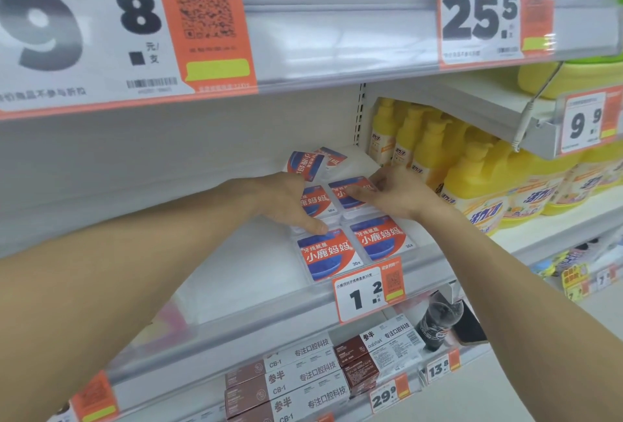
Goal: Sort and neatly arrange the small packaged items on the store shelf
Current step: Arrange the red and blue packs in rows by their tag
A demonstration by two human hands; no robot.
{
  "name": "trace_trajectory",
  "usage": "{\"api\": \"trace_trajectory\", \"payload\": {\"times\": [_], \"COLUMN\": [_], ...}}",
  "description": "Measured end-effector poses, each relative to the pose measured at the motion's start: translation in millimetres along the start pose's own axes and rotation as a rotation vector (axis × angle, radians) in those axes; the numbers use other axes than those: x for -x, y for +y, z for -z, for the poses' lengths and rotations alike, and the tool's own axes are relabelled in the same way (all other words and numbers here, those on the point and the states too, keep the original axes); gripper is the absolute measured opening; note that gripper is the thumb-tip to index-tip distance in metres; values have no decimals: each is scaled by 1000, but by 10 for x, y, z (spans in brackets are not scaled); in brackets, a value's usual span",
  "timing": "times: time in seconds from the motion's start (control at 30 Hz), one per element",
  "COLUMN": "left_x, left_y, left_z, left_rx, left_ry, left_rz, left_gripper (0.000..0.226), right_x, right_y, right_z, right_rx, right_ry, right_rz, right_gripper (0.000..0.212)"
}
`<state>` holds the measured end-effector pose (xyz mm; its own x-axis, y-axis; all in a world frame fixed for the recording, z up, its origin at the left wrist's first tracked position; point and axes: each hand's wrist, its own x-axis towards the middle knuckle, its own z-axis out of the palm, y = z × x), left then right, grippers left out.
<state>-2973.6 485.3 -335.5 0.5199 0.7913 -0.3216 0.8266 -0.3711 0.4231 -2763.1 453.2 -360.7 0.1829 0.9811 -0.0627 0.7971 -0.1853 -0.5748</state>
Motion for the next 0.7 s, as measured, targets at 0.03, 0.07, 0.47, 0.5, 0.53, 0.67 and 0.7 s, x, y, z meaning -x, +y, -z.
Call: {"api": "trace_trajectory", "payload": {"times": [0.03, 0.07, 0.47, 0.5, 0.53, 0.67, 0.7], "left_x": [1, 0, -305, -375, -457, -698, -737], "left_y": [-1, -4, -95, -116, -140, -183, -185], "left_z": [-5, -9, 393, 401, 403, 348, 329], "left_rx": [2, -1, -45, -54, -44, 46, 42], "left_ry": [0, -3, 252, 275, 287, 301, 298], "left_rz": [-3, -4, 117, 148, 173, 190, 192], "left_gripper": [73, 72, 29, 33, 38, 60, 67], "right_x": [-1, -8, -702, -788, -861, -997, -1012], "right_y": [-11, -15, -440, -492, -531, -575, -572], "right_z": [0, -3, 64, 22, -20, -125, -138], "right_rx": [23, 46, 171, 157, 143, 164, 148], "right_ry": [-9, -16, 95, 47, -1, -41, -16], "right_rz": [4, 8, 69, 51, 21, -53, -54], "right_gripper": [50, 51, 37, 42, 48, 49, 47]}}
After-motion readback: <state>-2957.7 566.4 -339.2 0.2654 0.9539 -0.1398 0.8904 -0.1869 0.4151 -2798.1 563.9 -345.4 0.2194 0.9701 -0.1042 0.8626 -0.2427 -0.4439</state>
